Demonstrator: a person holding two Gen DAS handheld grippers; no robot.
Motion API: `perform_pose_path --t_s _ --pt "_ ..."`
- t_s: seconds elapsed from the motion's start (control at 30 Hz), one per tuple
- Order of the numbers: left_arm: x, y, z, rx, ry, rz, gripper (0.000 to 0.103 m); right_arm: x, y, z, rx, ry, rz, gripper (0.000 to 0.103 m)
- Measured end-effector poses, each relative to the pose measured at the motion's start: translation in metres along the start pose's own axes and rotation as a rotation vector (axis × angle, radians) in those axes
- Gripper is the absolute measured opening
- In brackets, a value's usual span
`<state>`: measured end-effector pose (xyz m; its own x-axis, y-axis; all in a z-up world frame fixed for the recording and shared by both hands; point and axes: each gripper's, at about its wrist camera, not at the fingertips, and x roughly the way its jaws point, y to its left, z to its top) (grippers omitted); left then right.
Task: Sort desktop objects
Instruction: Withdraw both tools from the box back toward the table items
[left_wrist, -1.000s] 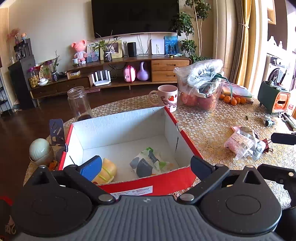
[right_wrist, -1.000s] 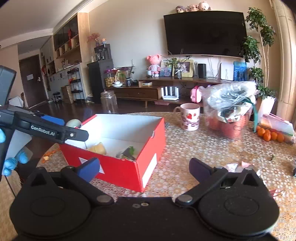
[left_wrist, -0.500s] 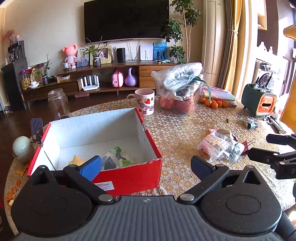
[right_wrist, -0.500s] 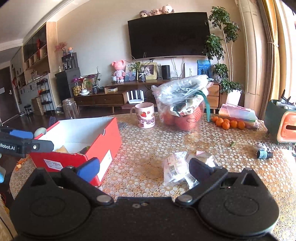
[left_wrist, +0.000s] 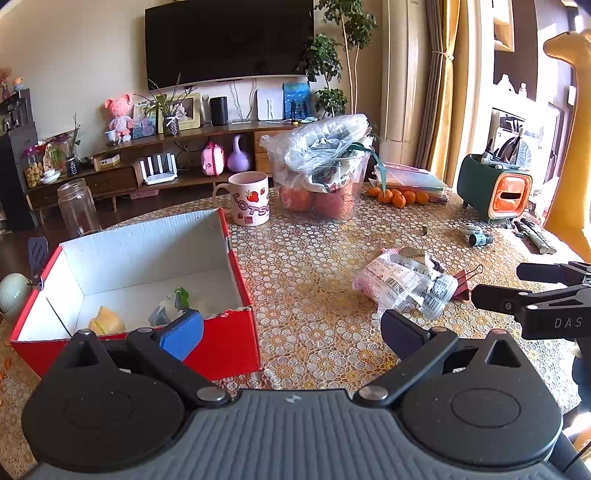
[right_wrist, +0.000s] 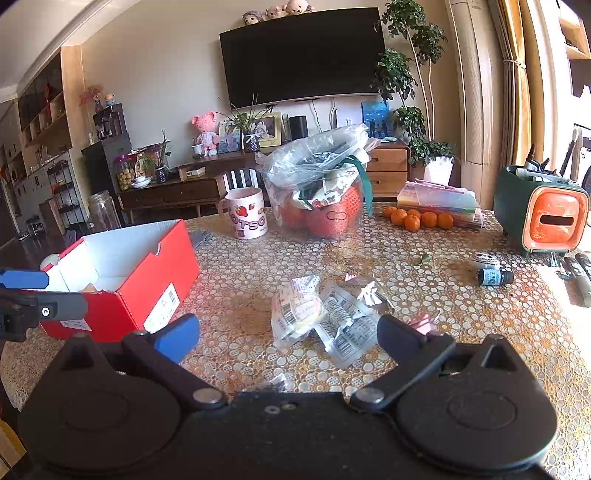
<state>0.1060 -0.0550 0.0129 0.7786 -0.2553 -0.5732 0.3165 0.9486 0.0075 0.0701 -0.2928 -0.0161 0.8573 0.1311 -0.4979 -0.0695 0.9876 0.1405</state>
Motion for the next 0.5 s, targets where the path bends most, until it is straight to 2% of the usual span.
perform_pose_path --t_s 0.23,0.5 --pt "0.023 -0.034 -0.015 0.036 0.029 -0.092 0.103 0.001 -0.021 -0.003 -0.012 0.018 -0.029 0.102" --pt "0.045 -0.064 -0.028 0.074 0.058 -0.112 0.103 0.013 -0.042 -0.013 -0.018 0.075 -0.058 0.1"
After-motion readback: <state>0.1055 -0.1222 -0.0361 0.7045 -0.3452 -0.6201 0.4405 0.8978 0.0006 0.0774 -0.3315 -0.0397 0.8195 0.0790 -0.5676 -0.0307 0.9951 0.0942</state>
